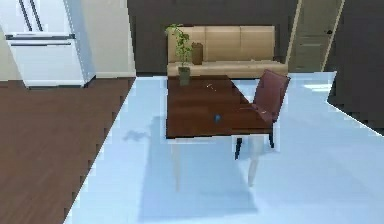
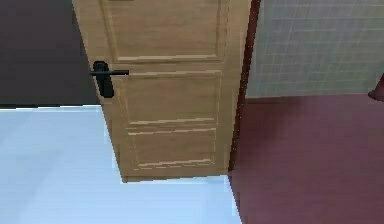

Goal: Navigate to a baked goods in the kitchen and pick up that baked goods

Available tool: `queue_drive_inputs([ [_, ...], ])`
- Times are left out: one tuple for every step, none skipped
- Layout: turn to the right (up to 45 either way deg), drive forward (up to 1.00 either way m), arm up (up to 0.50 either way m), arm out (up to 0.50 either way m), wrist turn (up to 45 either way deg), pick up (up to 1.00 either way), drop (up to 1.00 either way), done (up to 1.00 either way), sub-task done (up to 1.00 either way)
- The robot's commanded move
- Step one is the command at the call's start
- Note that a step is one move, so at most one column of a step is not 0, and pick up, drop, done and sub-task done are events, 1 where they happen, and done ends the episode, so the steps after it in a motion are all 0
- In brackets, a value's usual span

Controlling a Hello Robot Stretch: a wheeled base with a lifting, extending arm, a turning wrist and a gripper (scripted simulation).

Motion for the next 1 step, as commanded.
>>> queue_drive_inputs([
  [-15.0, 0.0, 0.0, 0.0, 0.0, 0.0, 0.0, 0.0, 0.0],
])
